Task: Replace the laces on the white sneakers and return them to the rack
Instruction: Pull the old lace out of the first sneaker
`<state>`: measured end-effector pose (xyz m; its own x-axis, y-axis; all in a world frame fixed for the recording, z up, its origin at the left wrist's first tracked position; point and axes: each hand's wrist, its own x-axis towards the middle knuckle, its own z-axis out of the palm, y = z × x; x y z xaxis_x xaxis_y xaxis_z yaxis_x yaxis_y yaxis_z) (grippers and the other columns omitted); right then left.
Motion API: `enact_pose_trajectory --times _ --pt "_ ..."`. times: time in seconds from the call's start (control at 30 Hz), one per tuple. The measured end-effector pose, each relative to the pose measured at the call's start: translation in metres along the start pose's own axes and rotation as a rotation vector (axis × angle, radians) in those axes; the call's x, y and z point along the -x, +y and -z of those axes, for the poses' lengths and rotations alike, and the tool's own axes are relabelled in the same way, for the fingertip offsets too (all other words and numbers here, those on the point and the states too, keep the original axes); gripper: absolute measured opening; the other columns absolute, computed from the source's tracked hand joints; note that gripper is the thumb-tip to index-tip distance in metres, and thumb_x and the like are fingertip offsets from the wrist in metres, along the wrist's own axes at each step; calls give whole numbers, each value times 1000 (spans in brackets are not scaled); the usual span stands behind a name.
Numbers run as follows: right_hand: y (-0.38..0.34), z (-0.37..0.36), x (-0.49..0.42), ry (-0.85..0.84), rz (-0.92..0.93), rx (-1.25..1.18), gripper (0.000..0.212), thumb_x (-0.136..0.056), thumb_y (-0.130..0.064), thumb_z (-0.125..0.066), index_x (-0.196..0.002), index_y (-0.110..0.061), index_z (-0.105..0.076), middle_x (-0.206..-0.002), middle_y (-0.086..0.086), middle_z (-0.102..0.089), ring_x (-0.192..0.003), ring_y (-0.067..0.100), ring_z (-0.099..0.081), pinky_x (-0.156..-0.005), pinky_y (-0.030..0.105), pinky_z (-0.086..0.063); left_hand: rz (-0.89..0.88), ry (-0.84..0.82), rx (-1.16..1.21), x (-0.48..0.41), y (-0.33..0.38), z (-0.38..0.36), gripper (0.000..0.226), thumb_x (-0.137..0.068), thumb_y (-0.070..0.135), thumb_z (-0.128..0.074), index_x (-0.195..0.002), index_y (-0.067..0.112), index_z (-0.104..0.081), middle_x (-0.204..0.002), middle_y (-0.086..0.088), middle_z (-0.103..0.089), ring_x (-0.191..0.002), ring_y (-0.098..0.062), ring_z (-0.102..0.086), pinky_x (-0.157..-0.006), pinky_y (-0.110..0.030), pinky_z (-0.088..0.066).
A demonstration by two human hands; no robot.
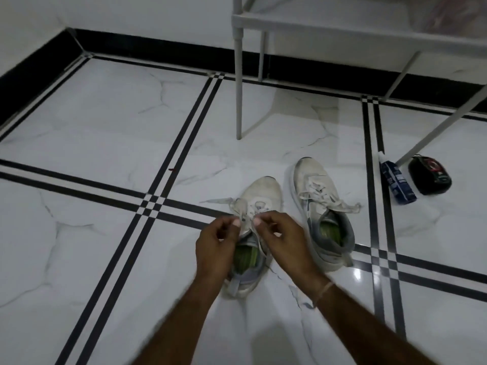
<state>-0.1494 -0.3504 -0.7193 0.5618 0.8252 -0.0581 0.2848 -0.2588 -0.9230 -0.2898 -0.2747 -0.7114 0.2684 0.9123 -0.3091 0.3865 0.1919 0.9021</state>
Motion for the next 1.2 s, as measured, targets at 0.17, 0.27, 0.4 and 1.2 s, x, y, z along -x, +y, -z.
enact_pose_trajectory --times 0.17,0.27,0.4,1.2 --pt "-4 2 -14 -94 -18 20 13 -82 -29 -84 -89 -33 -75 -96 -10 -66 -84 5 -64 -77 24 -54 217 -50 147 -18 22 -9 5 -88 8 -72 -88 6 -77 -85 -8 -77 -84 -21 -72 -78 -34 -61" --pt "-6 1 -18 -110 -133 -16 14 -80 -25 -85 -84 -32 -74 -91 -10 -67 -85 7 -67 -81 28 -57 404 -141 474 -13 27 -7 17 -92 13 -68 -101 1 -76 -94 -15 -76 -82 -22 -71 -73 -31 -60" --pt "-18 1 -26 -158 -311 -165 18 -87 -10 -76 -73 -19 -70 -73 -4 -67 -69 13 -63 -63 24 -51 414 -199 457 -17 18 -6 16 -96 25 -60 -94 20 -75 -81 5 -73 -80 -11 -64 -75 -32 -46" --pt "-22 36 -16 -189 -512 -520 38 -96 -40 -65 -117 -8 -70 -114 6 -76 -101 19 -71 -87 33 -58 152 -205 317 -23 17 3 2 -89 3 -72 -88 4 -74 -71 2 -74 -63 -1 -67 -56 -11 -49"
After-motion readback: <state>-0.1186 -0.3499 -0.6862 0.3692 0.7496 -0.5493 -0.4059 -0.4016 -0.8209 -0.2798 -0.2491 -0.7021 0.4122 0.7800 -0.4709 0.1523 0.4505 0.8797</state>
